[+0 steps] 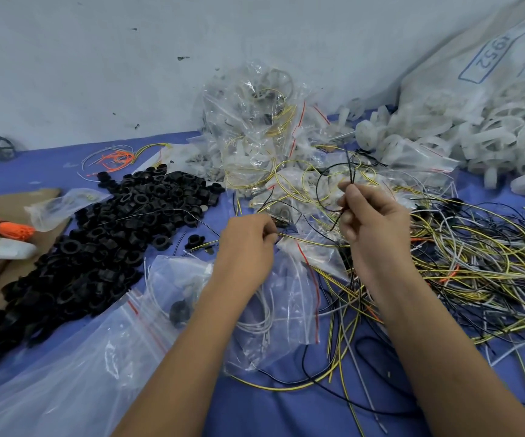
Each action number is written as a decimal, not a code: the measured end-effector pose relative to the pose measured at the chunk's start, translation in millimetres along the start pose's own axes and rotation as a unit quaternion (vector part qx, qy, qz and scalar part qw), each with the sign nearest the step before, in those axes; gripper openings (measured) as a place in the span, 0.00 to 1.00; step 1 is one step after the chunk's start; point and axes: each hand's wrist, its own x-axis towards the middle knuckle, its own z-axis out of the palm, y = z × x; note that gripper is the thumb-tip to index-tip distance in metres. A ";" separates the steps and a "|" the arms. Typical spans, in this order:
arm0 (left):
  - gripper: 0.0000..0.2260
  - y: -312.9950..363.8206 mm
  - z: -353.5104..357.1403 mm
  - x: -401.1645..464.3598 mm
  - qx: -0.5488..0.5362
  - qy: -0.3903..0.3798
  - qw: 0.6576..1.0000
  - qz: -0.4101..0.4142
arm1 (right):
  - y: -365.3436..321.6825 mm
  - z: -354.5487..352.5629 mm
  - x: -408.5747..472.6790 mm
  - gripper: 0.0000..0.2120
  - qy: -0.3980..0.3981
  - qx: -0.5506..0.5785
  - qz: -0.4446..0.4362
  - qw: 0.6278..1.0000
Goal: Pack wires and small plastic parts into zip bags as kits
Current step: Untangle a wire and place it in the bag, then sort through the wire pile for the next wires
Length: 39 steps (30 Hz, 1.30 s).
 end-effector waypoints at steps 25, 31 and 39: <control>0.11 34.8 -16.9 4.3 -0.374 -0.117 0.920 -0.026 | -6.7 -6.4 4.0 0.06 -0.031 0.051 -0.021 0.998; 0.09 50.8 19.1 -17.9 -0.072 -0.267 0.955 0.106 | -21.9 -16.8 12.0 0.07 0.002 0.362 0.050 0.931; 0.11 45.9 18.3 -16.9 -0.061 -0.197 0.974 0.089 | -26.2 -14.5 9.9 0.15 -0.009 0.429 0.079 0.900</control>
